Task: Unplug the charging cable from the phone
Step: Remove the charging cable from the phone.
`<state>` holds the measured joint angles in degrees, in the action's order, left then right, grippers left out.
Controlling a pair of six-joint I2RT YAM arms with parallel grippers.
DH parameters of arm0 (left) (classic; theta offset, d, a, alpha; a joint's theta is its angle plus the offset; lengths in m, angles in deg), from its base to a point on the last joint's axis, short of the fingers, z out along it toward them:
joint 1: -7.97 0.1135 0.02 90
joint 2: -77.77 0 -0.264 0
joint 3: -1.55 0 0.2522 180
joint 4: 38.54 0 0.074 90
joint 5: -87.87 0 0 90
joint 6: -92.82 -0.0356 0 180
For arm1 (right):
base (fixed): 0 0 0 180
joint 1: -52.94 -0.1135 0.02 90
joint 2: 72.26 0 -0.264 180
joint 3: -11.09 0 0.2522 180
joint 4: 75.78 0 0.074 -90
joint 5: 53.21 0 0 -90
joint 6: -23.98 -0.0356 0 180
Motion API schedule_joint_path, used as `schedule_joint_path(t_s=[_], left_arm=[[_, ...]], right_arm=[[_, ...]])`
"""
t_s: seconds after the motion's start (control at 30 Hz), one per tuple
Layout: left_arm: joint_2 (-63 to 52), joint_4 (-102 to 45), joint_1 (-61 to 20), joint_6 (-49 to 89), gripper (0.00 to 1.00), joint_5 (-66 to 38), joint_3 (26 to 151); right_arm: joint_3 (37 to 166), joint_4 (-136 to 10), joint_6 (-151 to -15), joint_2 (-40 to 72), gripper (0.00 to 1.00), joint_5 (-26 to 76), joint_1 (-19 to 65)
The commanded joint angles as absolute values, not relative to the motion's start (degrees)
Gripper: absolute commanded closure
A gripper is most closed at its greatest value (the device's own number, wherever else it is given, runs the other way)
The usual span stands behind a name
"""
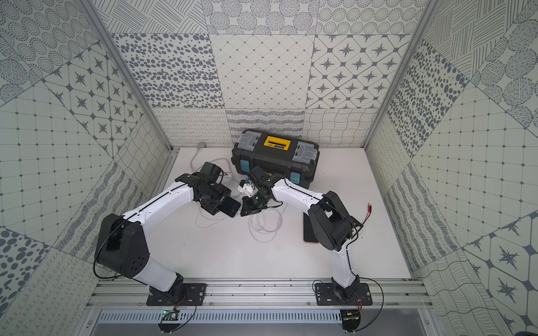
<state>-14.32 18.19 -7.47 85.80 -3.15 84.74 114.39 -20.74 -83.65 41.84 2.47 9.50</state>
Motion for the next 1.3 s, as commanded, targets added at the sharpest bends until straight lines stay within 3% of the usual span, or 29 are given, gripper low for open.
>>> schedule_joint_path(t_s=[0.0,1.27], left_arm=[[-14.1,15.8,-6.6,85.4,0.63,-4.4,85.1],[-12.7,15.6,-5.7,85.3,0.66,-4.9,84.1]], right_arm=[[115.7,-22.5,-83.7,42.5,0.91,2.2,9.1],[114.4,-23.1,-83.8,41.4,1.00,3.0,9.1]])
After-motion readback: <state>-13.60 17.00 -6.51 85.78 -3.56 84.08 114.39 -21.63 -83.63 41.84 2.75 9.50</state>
